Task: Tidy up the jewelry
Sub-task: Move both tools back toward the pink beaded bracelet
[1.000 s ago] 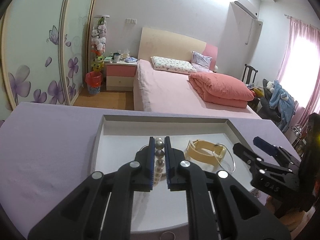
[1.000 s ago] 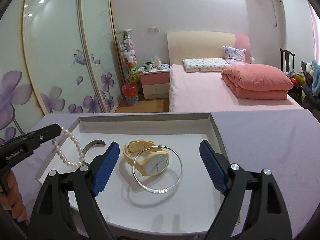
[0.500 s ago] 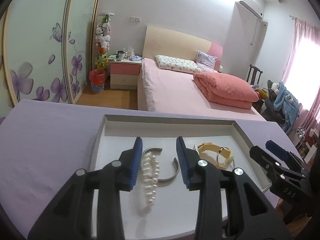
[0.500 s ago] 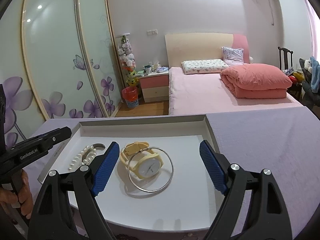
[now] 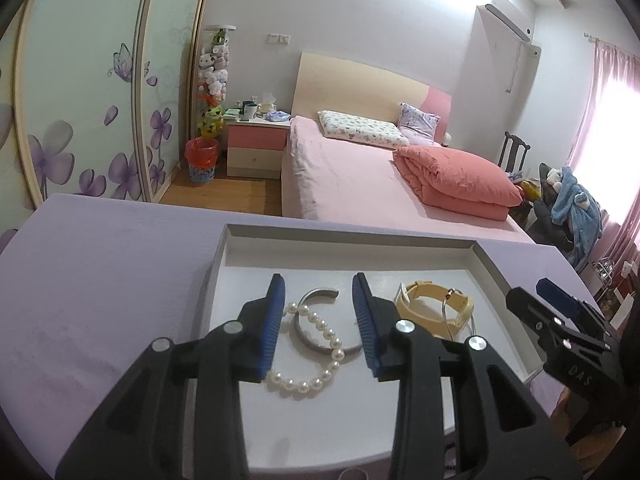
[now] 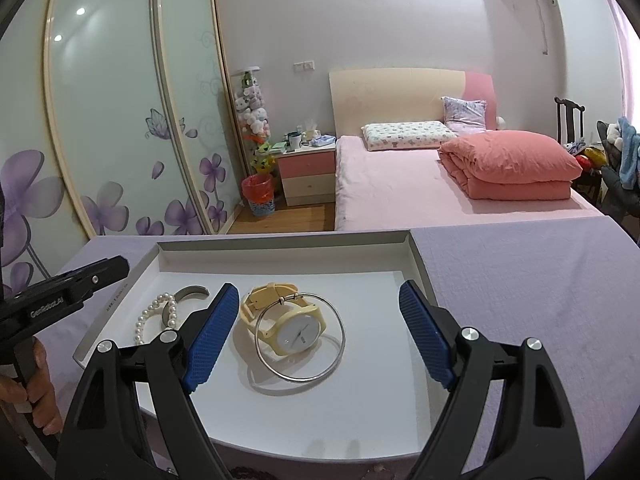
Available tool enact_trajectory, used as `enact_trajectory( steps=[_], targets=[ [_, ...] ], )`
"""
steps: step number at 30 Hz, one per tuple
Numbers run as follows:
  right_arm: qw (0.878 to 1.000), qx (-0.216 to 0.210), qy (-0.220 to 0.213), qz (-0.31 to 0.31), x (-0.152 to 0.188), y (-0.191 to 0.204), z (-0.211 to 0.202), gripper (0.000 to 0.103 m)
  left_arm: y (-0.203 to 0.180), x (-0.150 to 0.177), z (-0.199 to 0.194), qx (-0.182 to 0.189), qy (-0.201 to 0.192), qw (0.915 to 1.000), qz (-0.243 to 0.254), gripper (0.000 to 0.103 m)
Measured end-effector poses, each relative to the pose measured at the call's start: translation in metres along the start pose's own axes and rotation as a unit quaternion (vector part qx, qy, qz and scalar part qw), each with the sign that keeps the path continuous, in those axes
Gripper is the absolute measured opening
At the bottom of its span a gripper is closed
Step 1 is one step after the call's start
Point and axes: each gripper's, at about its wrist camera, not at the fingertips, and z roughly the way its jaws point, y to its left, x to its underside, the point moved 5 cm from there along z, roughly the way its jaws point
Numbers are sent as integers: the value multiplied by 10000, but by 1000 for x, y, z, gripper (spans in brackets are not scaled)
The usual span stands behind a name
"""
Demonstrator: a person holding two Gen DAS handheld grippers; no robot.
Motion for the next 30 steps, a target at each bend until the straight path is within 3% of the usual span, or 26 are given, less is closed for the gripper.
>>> enact_trajectory(
  steps=[9, 20, 30],
  targets=[
    [9998, 83, 11, -155, 8, 0, -28, 82, 14, 31, -48, 44, 27, 10000, 37, 37],
    [9985, 225, 103, -486, 58, 7, -99, 85, 16, 90, -121, 189, -14, 9998, -57, 46],
    [9984, 316, 314, -346, 105, 6, -134, 85, 8, 128, -115, 233, 467, 9986, -90, 46]
  ],
)
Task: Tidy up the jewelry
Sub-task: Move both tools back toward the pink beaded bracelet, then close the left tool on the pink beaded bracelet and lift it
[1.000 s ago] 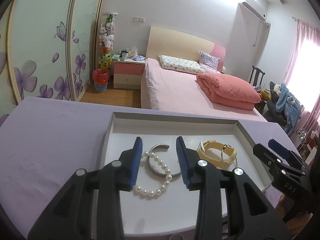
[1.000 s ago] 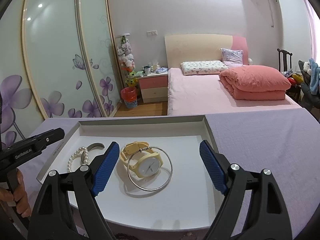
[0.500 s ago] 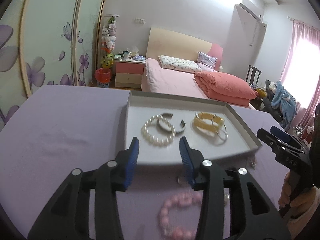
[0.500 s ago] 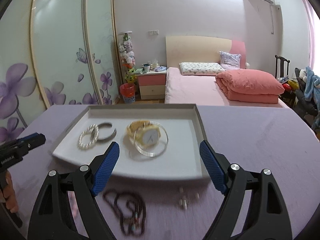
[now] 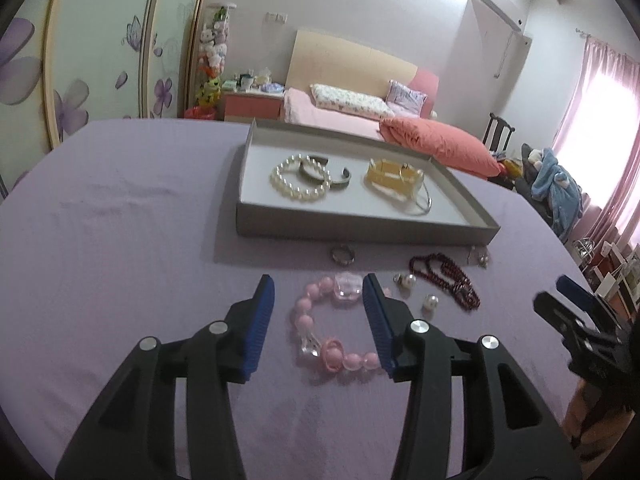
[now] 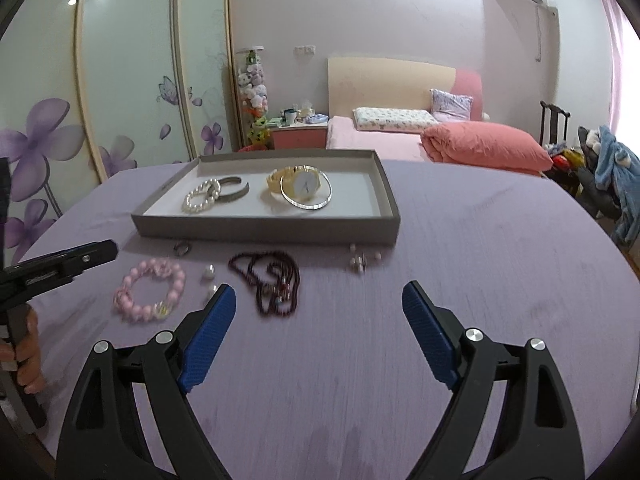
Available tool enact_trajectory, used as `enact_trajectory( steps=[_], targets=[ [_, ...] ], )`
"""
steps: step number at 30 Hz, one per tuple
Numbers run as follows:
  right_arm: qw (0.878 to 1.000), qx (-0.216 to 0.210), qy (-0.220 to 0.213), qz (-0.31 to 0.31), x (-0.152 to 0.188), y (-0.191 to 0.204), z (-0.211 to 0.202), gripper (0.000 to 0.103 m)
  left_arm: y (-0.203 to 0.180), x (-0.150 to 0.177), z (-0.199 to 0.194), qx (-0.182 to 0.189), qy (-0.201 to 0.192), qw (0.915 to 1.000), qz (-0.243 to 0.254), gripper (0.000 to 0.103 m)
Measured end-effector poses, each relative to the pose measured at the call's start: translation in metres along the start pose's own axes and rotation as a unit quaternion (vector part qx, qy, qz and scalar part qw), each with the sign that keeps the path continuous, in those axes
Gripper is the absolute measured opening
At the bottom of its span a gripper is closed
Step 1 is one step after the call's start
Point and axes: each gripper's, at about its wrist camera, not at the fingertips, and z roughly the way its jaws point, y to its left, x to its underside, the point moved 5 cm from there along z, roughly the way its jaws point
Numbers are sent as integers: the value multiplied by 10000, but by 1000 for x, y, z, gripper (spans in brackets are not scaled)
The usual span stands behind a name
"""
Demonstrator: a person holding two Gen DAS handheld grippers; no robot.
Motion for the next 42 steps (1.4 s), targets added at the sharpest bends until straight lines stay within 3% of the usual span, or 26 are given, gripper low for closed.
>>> enact_trajectory(
  steps=[6, 11, 17, 18, 20, 25, 29, 35, 42],
  targets=[
    [9998, 48, -89, 161, 8, 0, -6, 85, -2, 6, 23, -171, 393, 9991, 13, 44],
    [9998, 20, -97, 172, 10, -1, -8, 85, 2, 9, 40, -266, 766, 9967, -80, 35],
    [9997, 14, -89, 219, 11, -2, -9, 85, -6, 9, 46, -487, 831, 9952, 187, 31],
    [9997, 14, -88, 227, 12, -3, -9, 85, -7, 9, 46, -522, 844, 9948, 221, 21],
    [9997, 10, -89, 237, 11, -3, -9, 85, -5, 9, 47, -583, 859, 9943, 228, 14],
    [9996, 3, -84, 256, 12, -4, -10, 85, 0, 9, 44, -462, 827, 9954, 137, 13],
    [9995, -31, -49, 299, 12, -5, -8, 85, 14, 3, 32, -252, 530, 9980, -224, 13],
    [9995, -106, 100, 267, 10, -1, 1, 85, 38, -19, -6, 72, -491, 9963, -707, 13],
    [9967, -168, 787, 77, 11, 10, 36, 85, 53, -30, -21, 145, -916, 9915, -912, 13]
  ],
)
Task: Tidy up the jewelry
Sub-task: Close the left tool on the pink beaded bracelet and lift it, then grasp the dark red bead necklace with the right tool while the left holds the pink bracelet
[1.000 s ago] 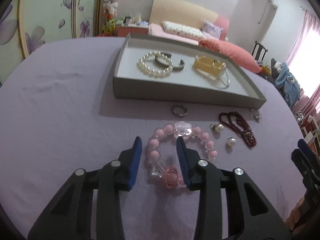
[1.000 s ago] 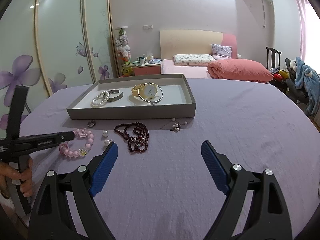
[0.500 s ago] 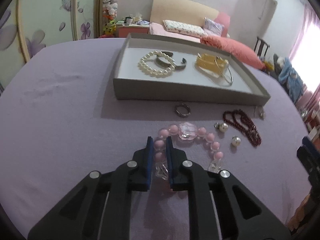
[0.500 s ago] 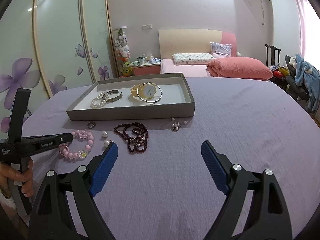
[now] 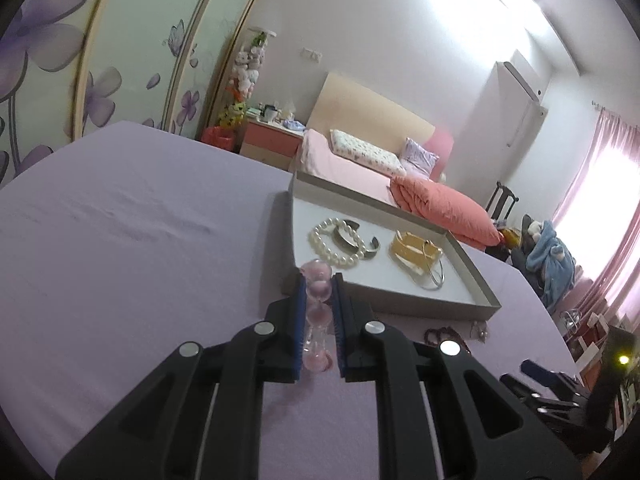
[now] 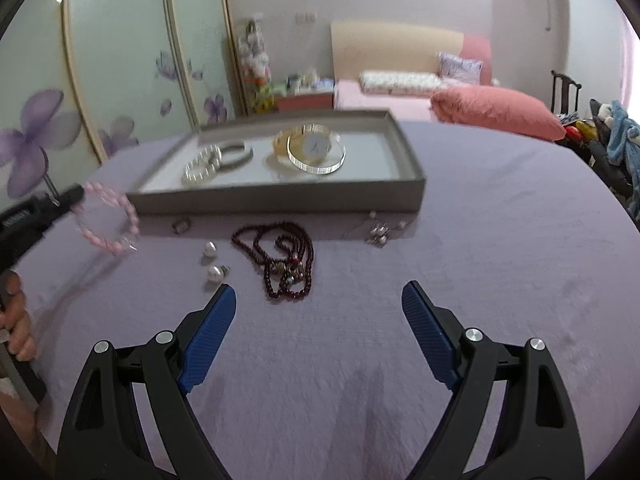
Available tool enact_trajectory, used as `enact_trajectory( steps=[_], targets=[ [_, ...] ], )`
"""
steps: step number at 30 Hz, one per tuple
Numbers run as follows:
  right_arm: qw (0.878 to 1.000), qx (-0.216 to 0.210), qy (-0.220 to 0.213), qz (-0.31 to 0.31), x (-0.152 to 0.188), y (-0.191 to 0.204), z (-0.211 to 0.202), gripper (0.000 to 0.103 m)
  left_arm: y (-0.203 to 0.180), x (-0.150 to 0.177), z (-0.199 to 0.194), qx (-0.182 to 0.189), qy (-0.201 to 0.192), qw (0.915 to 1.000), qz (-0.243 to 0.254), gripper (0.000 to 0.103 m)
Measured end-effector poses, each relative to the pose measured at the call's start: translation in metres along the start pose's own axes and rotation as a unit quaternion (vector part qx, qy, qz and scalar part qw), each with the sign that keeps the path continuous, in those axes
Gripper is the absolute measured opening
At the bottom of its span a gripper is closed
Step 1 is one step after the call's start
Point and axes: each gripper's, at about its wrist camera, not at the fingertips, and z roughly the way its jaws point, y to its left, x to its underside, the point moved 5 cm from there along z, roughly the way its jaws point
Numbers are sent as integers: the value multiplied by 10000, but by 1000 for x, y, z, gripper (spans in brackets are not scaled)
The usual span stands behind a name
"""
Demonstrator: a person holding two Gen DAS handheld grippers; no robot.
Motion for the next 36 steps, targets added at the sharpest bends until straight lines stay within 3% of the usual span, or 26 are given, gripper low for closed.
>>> enact_trajectory(
  steps=[3, 7, 17, 18, 19, 20, 23, 30, 36],
  targets=[
    [9993, 1, 361, -106, -2, 5, 19, 84, 0, 0, -2, 48, -34, 10000, -34, 13],
    [9967, 25, 751, -290, -4, 12, 42, 75, 0, -2, -5, 163, -96, 9998, -37, 13],
    [9956, 28, 798, -487, -22, 16, 59, 72, -1, -4, -8, 321, -244, 9991, -110, 13],
    [9956, 9, 792, -498, -23, 16, 59, 68, -1, -4, -8, 323, -241, 9991, -108, 13],
    [9956, -9, 771, -529, -24, 18, 59, 56, -1, -4, -7, 331, -238, 9991, -105, 13],
    [9954, -58, 732, -622, -24, 20, 57, 36, 0, -4, -7, 336, -234, 9991, -100, 13],
    [9940, -131, 693, -835, -23, 24, 53, 12, -2, -3, -7, 355, -236, 9991, -88, 13],
    [9950, -250, 629, -736, -15, 13, 38, 8, 0, -4, -11, 454, -319, 9984, -83, 13],
    [9988, -421, -19, -255, -20, -6, 7, 8, -2, -4, -13, 509, -344, 9981, -64, 13]
  ],
)
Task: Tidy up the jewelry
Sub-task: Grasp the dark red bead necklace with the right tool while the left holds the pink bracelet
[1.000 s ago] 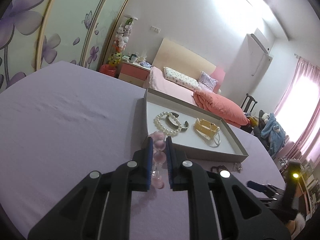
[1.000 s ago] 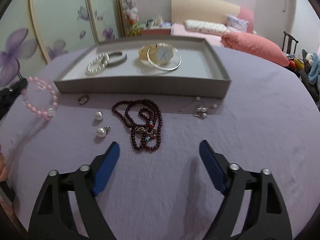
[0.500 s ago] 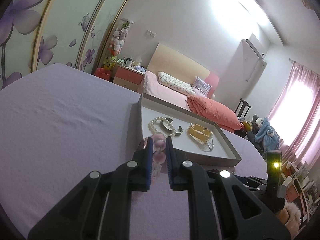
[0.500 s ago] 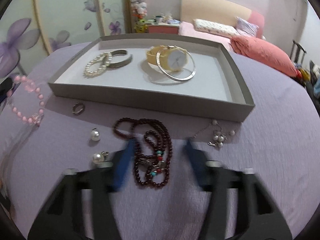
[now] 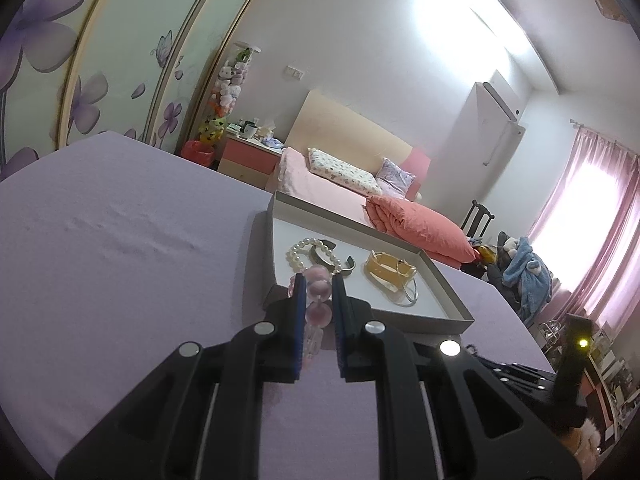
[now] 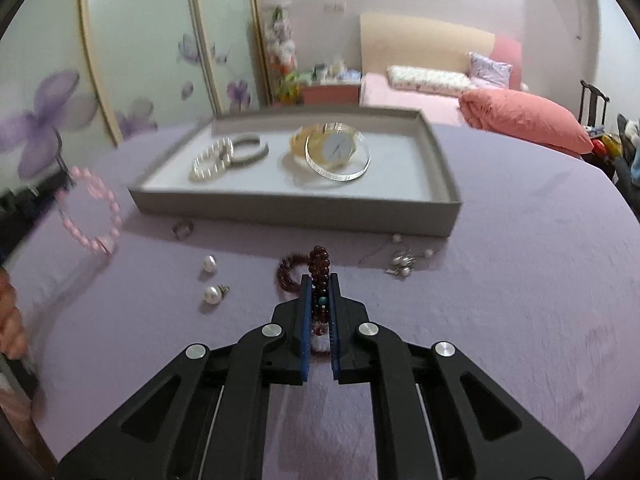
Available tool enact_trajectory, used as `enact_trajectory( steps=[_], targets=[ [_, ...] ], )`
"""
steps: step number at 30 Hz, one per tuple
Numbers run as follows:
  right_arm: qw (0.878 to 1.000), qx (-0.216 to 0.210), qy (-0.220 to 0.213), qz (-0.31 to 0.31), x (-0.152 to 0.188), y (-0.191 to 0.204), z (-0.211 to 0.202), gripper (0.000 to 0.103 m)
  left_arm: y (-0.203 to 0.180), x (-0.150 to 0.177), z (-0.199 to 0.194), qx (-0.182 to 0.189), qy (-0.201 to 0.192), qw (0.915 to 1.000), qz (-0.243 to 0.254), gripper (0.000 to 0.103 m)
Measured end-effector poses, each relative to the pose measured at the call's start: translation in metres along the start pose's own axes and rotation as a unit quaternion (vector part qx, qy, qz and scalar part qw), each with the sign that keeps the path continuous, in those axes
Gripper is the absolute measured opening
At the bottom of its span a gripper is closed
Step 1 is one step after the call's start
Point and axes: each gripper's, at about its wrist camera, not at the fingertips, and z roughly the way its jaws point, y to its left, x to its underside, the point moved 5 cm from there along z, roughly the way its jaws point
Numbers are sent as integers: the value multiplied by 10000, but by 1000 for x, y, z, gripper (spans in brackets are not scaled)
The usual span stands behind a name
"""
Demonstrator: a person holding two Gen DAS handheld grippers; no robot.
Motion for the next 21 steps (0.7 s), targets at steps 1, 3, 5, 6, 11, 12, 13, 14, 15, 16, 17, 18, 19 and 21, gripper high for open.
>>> enact_trajectory(
  steps=[1, 3, 5, 6, 11, 12, 13, 14, 15, 16, 17, 18, 19, 21],
  targets=[
    [9999, -7, -106, 68, -1, -2, -5, 8, 0, 0, 0, 1, -3, 10000, 4, 13],
    [9989, -124, -414, 208, -6, -6, -20, 8, 0, 0, 0, 11, -1, 10000, 5, 13],
    [9971, -158, -685, 293, -10, -9, -35, 8, -1, 1, -1, 11, -9, 10000, 21, 13],
    [9960, -196, -809, 332, -12, -10, -41, 8, -1, 1, -1, 12, -7, 10000, 23, 13],
    [9915, -258, -1190, 468, -18, -14, -65, 8, -4, 0, -3, 28, -10, 10000, 49, 13],
    [9908, -264, -1236, 484, -19, -14, -68, 8, -4, 0, -4, 37, -14, 10000, 59, 13],
    [9901, -265, -1286, 499, -20, -14, -71, 8, -4, -1, -5, 44, -20, 10000, 73, 13],
    [9893, -272, -1339, 512, -21, -15, -74, 8, -6, -1, -6, 49, -28, 9999, 89, 13],
    [9889, -266, -1368, 518, -21, -15, -76, 8, -7, -1, -7, 53, -39, 9999, 109, 13],
    [9885, -262, -1396, 527, -22, -16, -77, 8, -7, -2, -8, 64, -47, 9999, 120, 13],
    [9879, -270, -1425, 541, -22, -16, -78, 8, -8, -2, -9, 71, -56, 9999, 134, 13],
    [9876, -271, -1443, 548, -23, -15, -78, 8, -8, -1, -11, 78, -64, 9998, 146, 13],
    [9873, -265, -1463, 555, -23, -16, -78, 8, -9, -2, -12, 86, -74, 9998, 156, 13],
    [9865, -281, -1507, 574, -23, -17, -80, 8, -11, -2, -15, 104, -98, 9997, 176, 13]
  ],
)
